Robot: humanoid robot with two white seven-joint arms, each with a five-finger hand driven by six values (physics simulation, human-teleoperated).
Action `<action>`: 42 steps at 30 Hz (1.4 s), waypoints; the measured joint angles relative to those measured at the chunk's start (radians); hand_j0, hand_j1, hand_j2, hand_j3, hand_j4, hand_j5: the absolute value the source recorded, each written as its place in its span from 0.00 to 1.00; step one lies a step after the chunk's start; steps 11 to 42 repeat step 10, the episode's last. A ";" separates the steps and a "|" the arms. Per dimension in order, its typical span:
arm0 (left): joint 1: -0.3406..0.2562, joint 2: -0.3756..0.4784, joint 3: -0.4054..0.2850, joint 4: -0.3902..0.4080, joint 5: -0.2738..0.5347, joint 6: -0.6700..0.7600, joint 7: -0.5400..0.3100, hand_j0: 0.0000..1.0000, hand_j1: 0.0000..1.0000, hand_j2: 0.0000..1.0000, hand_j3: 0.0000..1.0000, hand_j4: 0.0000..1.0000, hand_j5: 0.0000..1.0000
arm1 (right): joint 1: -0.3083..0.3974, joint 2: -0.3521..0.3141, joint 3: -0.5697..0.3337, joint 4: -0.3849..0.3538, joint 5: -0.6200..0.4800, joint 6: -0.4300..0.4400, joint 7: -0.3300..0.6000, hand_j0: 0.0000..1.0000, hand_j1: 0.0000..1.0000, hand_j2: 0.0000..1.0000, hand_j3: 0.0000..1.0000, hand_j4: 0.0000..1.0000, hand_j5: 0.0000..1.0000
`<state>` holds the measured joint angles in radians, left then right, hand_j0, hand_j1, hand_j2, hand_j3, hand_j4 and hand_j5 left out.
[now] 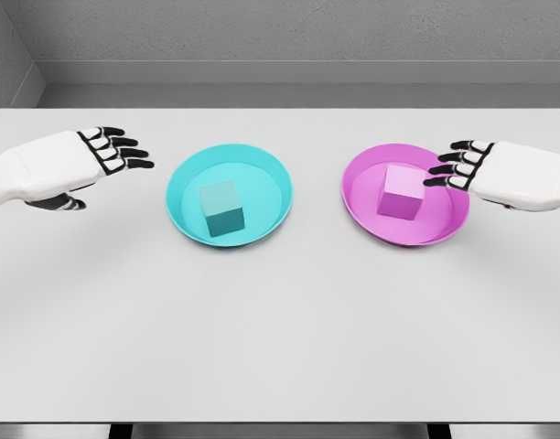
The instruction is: Place the blocks in the corresponding plates according to their colors
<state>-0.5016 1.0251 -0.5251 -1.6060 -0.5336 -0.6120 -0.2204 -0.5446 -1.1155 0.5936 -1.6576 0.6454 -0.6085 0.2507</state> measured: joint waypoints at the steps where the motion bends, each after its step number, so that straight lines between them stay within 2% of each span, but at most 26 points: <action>1: 0.000 0.001 0.000 0.000 0.000 0.000 0.000 1.00 1.00 1.00 1.00 1.00 1.00 | 0.000 0.000 -0.001 -0.002 0.000 -0.001 0.000 1.00 1.00 1.00 1.00 1.00 1.00; 42: 0.000 0.004 0.001 0.000 0.000 0.000 -0.001 1.00 1.00 1.00 1.00 1.00 1.00 | 0.000 -0.001 -0.002 -0.007 0.000 -0.003 0.000 1.00 1.00 1.00 1.00 1.00 1.00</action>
